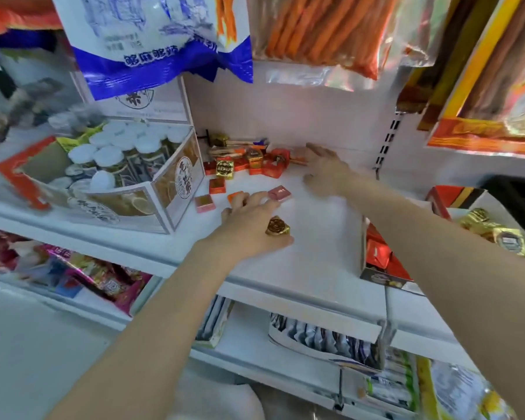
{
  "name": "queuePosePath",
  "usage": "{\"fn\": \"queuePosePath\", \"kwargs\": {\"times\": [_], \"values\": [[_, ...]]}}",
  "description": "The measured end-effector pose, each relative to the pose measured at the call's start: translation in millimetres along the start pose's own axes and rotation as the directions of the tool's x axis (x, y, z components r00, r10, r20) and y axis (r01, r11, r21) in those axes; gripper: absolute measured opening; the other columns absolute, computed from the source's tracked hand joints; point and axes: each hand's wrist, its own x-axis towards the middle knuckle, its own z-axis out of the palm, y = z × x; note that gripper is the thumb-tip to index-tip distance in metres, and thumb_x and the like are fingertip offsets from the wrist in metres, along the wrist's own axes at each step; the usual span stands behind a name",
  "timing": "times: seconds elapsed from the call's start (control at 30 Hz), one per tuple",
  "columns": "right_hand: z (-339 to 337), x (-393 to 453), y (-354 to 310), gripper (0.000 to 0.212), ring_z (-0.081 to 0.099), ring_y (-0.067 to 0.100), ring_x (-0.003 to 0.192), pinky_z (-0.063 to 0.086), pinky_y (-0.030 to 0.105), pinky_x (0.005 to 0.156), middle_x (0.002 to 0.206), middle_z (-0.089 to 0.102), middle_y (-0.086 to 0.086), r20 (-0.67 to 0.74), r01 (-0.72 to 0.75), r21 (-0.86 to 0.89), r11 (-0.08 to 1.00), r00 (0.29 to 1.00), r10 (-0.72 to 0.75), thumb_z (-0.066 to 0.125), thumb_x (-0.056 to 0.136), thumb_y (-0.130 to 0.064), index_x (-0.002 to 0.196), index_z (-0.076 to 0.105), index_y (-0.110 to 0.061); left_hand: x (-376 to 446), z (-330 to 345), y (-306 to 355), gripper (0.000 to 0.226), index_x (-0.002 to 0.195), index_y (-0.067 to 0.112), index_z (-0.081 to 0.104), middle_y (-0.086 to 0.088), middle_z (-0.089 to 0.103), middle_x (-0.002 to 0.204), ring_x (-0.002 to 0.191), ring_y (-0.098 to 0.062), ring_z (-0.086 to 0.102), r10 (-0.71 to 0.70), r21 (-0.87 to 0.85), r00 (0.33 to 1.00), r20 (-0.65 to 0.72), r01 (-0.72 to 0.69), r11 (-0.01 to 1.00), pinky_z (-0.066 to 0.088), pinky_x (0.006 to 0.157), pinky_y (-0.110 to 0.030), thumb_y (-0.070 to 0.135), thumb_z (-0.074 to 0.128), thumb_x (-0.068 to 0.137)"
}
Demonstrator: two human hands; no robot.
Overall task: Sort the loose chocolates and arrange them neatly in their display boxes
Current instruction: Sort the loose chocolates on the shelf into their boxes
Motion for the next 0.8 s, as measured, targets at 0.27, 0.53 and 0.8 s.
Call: {"fn": "queuePosePath", "kwargs": {"times": [0.27, 0.53, 0.8], "values": [[2, -3, -5, 0.047, 0.043, 0.041, 0.112, 0.034, 0.039, 0.095, 0.125, 0.039, 0.022, -0.1, 0.012, -0.066, 0.998, 0.995, -0.019, 0.049, 0.087, -0.019, 0.132, 0.034, -0.012, 9, -2, -10, 0.062, 0.126, 0.016, 0.048, -0.006, 0.043, 0.131, 0.126, -0.022, 0.03, 0.067, -0.115, 0.996, -0.053, -0.072, 0.991, 0.029, 0.1, -0.031, 0.043, 0.068, 0.075], [-14, -49, -12, 0.028, 0.055, 0.034, 0.082, 0.044, 0.032, 0.068, 0.094, 0.056, 0.016, -0.173, -0.021, 0.02, 1.0, 0.985, 0.024, 0.062, 0.073, -0.019, 0.097, 0.049, -0.011, 4, -9, -12, 0.032, 0.102, 0.016, 0.058, -0.005, 0.051, 0.113, 0.114, -0.021, 0.044, 0.116, -0.231, 0.988, -0.104, -0.138, 0.963, 0.036, 0.09, -0.027, 0.018, 0.071, 0.073], [-40, -111, 14, 0.013, 0.056, 0.0, 0.042, 0.039, 0.007, 0.04, 0.075, 0.061, 0.009, -0.336, -0.049, 0.369, 0.928, 0.924, 0.182, 0.063, 0.082, -0.013, 0.093, 0.063, -0.006, 4, -8, -4, 0.034, 0.107, 0.012, 0.06, -0.002, 0.056, 0.101, 0.096, -0.018, 0.054, 0.039, -0.306, 0.973, -0.229, -0.11, 0.946, 0.045, 0.084, -0.027, 0.016, 0.072, 0.075]]}}
